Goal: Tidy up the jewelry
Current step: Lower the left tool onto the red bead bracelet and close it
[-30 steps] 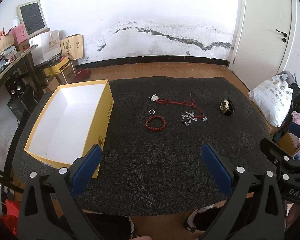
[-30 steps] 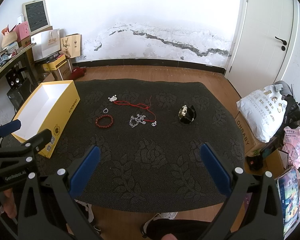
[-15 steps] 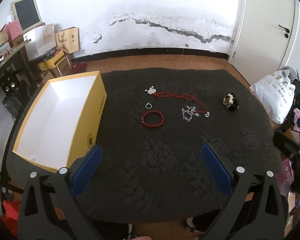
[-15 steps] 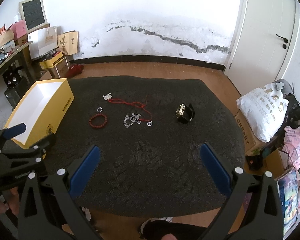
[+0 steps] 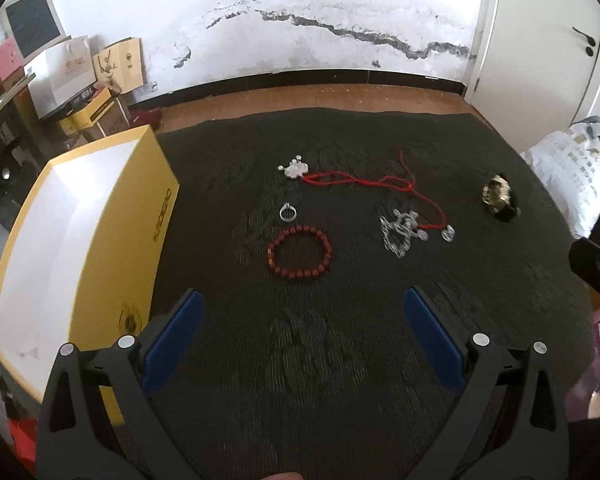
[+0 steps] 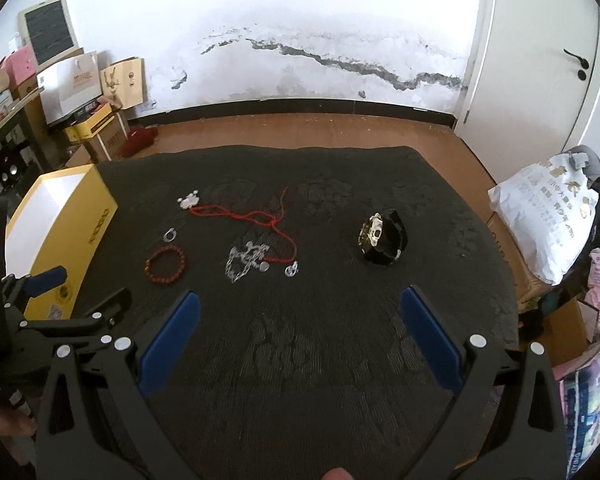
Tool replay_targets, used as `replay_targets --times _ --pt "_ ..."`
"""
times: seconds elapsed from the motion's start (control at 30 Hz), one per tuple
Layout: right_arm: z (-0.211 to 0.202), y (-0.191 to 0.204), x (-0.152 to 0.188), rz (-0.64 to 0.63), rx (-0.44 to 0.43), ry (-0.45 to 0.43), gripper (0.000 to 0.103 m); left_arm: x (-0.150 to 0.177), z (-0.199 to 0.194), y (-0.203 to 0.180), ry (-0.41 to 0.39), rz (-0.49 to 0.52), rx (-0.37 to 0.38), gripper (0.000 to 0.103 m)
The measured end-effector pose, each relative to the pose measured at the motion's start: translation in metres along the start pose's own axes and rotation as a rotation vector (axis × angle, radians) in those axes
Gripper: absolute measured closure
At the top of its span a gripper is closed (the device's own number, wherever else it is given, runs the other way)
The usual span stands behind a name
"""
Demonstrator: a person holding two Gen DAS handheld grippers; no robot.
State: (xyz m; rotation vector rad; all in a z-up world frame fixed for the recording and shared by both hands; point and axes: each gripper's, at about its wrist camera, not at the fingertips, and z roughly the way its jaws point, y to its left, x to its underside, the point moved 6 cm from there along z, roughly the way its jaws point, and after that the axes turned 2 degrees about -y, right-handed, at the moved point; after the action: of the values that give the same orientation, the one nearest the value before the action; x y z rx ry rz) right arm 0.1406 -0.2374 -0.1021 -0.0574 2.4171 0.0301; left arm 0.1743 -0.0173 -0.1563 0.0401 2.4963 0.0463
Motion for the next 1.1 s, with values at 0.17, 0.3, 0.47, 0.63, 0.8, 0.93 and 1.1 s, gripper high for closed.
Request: replay_targets --times 0.17,0.3,0.47,0.63,0.8,0.93,1.1 --pt "0.027 -0.006 -0.006 0.012 0.012 0.011 0.006 -0.012 0.032 -0.002 0.02 -0.006 0.003 0.006" --pt "0.041 -0.008 -0.006 0.016 0.018 0.022 0.006 -0.012 0.061 -0.002 0.041 -0.022 0.01 0.006" --pt "0.053 -0.014 0.001 0.023 0.022 0.046 0.006 0.003 0.104 0.002 0.127 -0.042 0.017 0.006" --pt "0.062 -0.015 0.006 0.028 0.021 0.061 0.006 0.009 0.132 0.009 0.177 -0.106 0.032 0.006" --pt "0.062 -0.018 0.006 0.043 0.007 0.065 0.006 -0.003 0.131 0.007 0.139 -0.079 0.023 0.006" --pt "0.058 -0.021 0.006 0.051 0.003 0.058 0.006 -0.024 0.096 0.02 -0.003 -0.121 0.025 0.006" --pt "0.057 -0.024 0.008 0.063 0.001 0.06 0.006 -0.007 0.119 0.011 0.068 -0.075 0.019 0.006"
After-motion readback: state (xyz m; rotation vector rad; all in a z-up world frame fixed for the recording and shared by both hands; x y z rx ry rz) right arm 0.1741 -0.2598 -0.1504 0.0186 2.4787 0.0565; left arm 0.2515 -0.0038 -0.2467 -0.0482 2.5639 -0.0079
